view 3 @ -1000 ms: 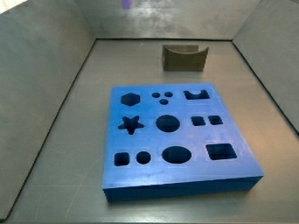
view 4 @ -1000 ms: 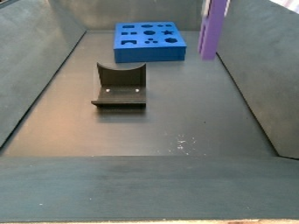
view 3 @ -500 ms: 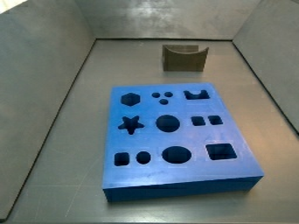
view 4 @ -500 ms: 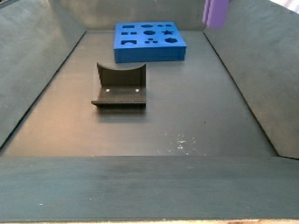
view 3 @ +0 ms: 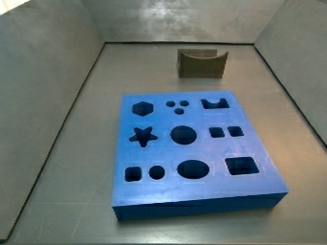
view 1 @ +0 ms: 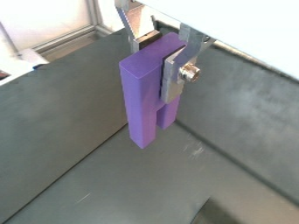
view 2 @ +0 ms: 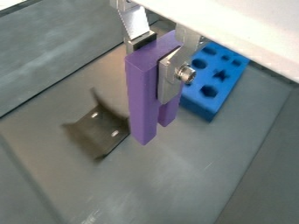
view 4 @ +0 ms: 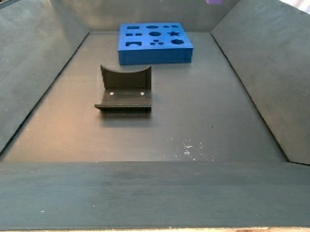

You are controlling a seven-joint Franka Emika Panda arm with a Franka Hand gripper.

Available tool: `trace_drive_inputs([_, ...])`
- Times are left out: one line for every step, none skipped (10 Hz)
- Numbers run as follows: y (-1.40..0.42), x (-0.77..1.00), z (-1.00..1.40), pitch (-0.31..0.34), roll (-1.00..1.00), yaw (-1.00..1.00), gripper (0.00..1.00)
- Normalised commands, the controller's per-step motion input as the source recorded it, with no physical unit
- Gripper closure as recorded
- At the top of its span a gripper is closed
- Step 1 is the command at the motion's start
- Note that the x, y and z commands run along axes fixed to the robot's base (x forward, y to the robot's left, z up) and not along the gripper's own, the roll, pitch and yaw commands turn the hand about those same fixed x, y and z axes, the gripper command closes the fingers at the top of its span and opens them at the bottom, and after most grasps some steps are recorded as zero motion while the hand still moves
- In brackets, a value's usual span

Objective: Pick up the double-square object. Move to above the board. Insert the double-square object.
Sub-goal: Move to above the board.

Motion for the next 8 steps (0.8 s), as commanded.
trace_drive_inputs([-1.00, 0.17, 0.09, 0.118, -0.07, 0.01, 1.00])
trace_drive_inputs([-1.00, 0.17, 0.09, 0.112, -0.03, 0.01, 1.00])
trace_drive_inputs([-1.00, 0.18, 0.09, 0.105, -0.03, 0.01, 1.00])
trace_drive_inputs([-1.00, 0.19, 0.09, 0.110, -0.02, 0.01, 1.00])
trace_drive_inputs([-1.00, 0.19, 0.10, 0.115, 0.00, 0.01, 1.00])
trace_drive_inputs([-1.00, 0.21, 0.10, 0.129, -0.01, 0.01, 1.00])
trace_drive_inputs([-1.00, 0.22, 0.10, 0.129, 0.00, 0.01, 1.00])
trace_drive_inputs([-1.00, 0.23, 0.11, 0.126, -0.01, 0.01, 1.00])
